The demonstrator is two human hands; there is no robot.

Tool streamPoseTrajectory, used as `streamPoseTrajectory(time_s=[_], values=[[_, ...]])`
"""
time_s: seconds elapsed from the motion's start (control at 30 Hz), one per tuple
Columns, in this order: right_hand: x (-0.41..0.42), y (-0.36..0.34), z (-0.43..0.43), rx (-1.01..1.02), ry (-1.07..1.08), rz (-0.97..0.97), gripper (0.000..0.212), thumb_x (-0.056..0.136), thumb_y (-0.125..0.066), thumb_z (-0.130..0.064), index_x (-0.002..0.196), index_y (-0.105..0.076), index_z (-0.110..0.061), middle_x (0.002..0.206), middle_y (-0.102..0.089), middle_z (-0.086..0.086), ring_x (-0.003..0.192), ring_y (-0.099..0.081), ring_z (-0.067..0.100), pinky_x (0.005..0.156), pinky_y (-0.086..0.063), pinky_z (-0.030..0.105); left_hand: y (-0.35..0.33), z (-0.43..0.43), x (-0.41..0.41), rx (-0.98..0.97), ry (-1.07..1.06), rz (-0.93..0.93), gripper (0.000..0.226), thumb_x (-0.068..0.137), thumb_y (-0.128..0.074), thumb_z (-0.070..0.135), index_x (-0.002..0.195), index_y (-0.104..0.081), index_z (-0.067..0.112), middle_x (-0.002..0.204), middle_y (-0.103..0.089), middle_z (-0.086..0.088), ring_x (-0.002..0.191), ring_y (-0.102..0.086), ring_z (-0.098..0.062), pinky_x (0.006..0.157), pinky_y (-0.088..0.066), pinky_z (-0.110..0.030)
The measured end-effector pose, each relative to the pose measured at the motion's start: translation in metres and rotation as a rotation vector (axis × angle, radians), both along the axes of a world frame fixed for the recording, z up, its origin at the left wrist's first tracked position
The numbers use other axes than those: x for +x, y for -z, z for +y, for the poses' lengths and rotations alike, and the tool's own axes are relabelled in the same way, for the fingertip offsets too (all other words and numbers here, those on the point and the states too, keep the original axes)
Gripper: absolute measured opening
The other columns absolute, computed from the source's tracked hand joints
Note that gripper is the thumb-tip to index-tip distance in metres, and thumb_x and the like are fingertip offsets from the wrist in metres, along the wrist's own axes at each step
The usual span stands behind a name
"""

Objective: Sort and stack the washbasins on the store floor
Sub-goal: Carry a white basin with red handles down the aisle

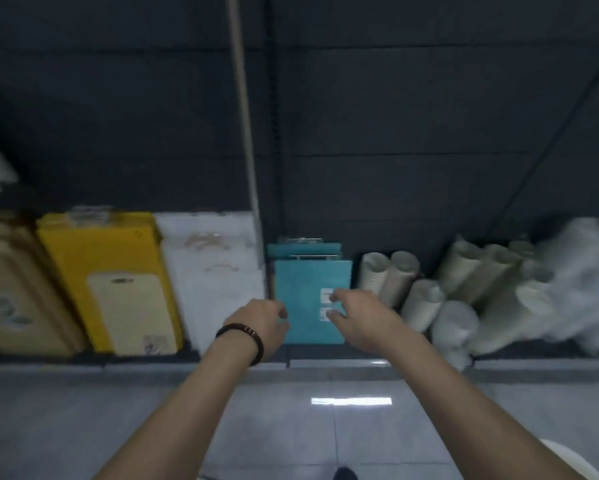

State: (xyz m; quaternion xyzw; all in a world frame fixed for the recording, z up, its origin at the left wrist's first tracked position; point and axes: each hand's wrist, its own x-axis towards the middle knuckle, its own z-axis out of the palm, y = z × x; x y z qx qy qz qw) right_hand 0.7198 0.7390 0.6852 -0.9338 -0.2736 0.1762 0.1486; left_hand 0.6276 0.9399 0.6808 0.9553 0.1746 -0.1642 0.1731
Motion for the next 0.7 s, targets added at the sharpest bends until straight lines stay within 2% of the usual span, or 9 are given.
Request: streamPoseTrajectory(time_s=[0.1,0.23,0.33,0.47,0.53,0.7], values=[[0.042,-0.001,-0.056,0.044,0.147,-0.016,0.038,0.103,-0.053,-0.042,0.13,-0.063,-0.017,0.119,-0.073,0.012,0.113,-0.068,0.034,0.088,-0.055,0.041,-0.002,-0.047,0.069,0.031,0.135,-0.023,0.031,0.095,-0.053,0.049,0.122,-0.064,0.039,0.125,-0.07,0.003,0.108,-0.068,-0.023,0.094,-0.056,-0.034],[0.072,0.011,-0.128,0.041,0.33,0.014,0.03,0.1,-0.056,-0.043,0.117,-0.065,-0.019,0.114,-0.074,0.012,0.108,-0.069,0.036,0.088,-0.058,0.044,0.004,-0.12,0.144,0.031,0.309,-0.029,0.027,0.097,-0.053,0.048,0.119,-0.064,0.039,0.12,-0.071,0.005,0.106,-0.067,-0.022,0.09,-0.055,-0.033],[0.077,0.023,-0.18,0.025,0.482,0.049,0.037,0.102,-0.056,-0.041,0.128,-0.063,-0.016,0.121,-0.07,0.013,0.115,-0.066,0.035,0.091,-0.054,0.037,0.009,-0.179,0.185,0.005,0.497,-0.037,0.023,0.093,-0.053,0.048,0.11,-0.064,0.038,0.113,-0.072,0.005,0.101,-0.068,-0.023,0.088,-0.057,-0.035],[0.065,0.03,-0.251,0.02,0.756,0.113,0.042,0.103,-0.055,-0.041,0.137,-0.059,-0.017,0.134,-0.066,0.016,0.123,-0.063,0.037,0.1,-0.054,0.046,0.019,-0.265,0.228,-0.016,0.787,-0.014,0.023,0.095,-0.055,0.045,0.113,-0.064,0.035,0.115,-0.071,0.003,0.105,-0.067,-0.024,0.089,-0.055,-0.033],[0.046,0.029,-0.287,0.012,0.9,0.129,0.044,0.105,-0.054,-0.039,0.142,-0.058,-0.017,0.139,-0.065,0.015,0.127,-0.062,0.036,0.104,-0.052,0.044,0.027,-0.306,0.24,-0.038,0.926,0.012,0.025,0.095,-0.055,0.044,0.115,-0.065,0.035,0.117,-0.071,0.003,0.106,-0.067,-0.023,0.093,-0.055,-0.034],[-0.035,0.038,-0.357,-0.063,1.299,0.17,0.042,0.104,-0.053,-0.045,0.136,-0.063,-0.019,0.129,-0.071,0.012,0.125,-0.064,0.033,0.106,-0.049,0.042,0.044,-0.398,0.247,-0.055,1.232,0.062,0.026,0.094,-0.055,0.049,0.113,-0.066,0.035,0.12,-0.072,0.004,0.11,-0.067,-0.022,0.096,-0.054,-0.035]])
